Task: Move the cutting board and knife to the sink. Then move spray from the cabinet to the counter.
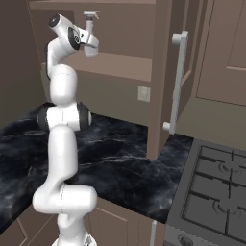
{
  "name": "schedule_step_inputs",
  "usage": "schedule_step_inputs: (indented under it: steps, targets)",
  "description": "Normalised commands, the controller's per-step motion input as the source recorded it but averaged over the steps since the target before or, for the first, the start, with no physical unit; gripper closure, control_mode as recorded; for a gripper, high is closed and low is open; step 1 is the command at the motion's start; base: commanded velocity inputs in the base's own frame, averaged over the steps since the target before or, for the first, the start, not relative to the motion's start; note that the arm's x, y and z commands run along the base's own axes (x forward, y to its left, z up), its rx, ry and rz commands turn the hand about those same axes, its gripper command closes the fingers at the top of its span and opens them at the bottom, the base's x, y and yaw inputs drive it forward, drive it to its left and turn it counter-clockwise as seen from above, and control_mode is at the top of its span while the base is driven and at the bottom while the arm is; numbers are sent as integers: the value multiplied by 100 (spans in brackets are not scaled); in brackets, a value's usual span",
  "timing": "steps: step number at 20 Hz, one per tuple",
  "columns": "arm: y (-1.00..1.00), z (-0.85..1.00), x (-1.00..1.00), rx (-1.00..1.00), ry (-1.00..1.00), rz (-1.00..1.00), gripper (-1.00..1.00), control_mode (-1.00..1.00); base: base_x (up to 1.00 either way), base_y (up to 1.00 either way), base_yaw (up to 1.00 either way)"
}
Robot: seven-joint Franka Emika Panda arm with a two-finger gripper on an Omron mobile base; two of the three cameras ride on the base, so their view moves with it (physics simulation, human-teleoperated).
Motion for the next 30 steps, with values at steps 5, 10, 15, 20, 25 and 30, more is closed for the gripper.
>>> schedule_step_inputs:
  steps: [5,10,15,20,25,30]
  targets:
    - [0,-9,9,0,5,-2,100,-100,0,0,0]
    - [0,-17,0,0,4,-2,100,-100,0,0,0]
    - [-8,-16,-2,0,0,0,100,-100,0,0,0]
    - [-3,-15,-5,0,0,0,100,-100,0,0,0]
    - [-1,-13,0,0,0,0,100,-100,0,0,0]
    - [0,-18,0,0,0,0,100,-100,0,0,0]
